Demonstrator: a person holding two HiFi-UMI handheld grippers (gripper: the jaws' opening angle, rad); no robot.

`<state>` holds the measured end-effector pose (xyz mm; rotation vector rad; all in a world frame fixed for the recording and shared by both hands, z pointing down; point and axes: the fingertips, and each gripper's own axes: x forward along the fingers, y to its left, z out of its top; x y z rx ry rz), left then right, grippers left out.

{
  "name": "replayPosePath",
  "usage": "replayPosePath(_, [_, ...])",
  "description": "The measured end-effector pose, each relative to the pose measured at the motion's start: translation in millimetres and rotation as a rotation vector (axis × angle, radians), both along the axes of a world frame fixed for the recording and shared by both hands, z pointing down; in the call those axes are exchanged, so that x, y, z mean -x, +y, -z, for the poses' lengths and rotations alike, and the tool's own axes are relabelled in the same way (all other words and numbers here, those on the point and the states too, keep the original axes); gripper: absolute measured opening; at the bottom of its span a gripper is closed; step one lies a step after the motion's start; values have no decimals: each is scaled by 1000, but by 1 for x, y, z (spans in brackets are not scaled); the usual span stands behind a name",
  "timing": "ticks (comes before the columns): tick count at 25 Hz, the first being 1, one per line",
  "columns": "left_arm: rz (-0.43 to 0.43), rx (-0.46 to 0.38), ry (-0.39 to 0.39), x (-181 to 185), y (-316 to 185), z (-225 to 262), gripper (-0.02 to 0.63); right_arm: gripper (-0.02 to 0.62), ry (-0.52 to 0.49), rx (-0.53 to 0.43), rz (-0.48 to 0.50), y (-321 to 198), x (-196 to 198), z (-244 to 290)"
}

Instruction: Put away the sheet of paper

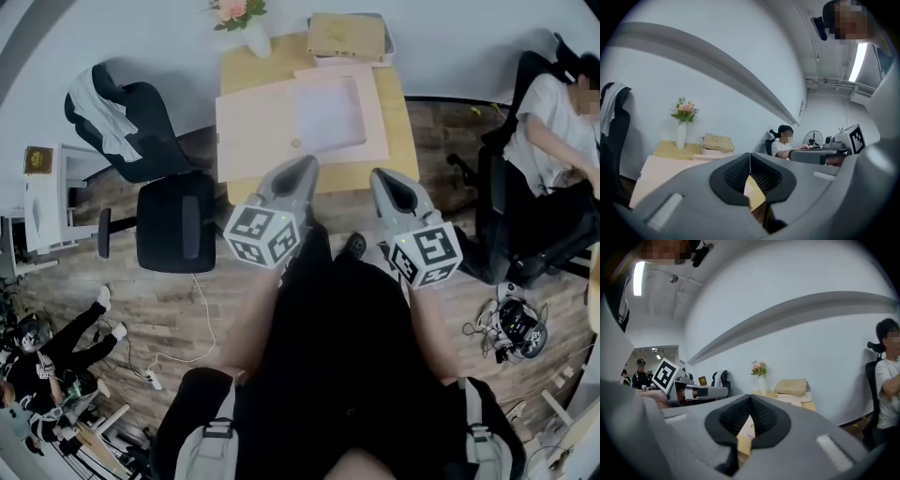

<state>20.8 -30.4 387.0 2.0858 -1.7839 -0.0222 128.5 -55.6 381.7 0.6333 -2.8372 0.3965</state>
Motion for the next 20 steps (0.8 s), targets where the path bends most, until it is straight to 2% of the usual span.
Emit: replayPosePath(20, [-13, 8, -1, -14, 9, -2, 14, 2, 31, -50, 32, 16, -6, -1])
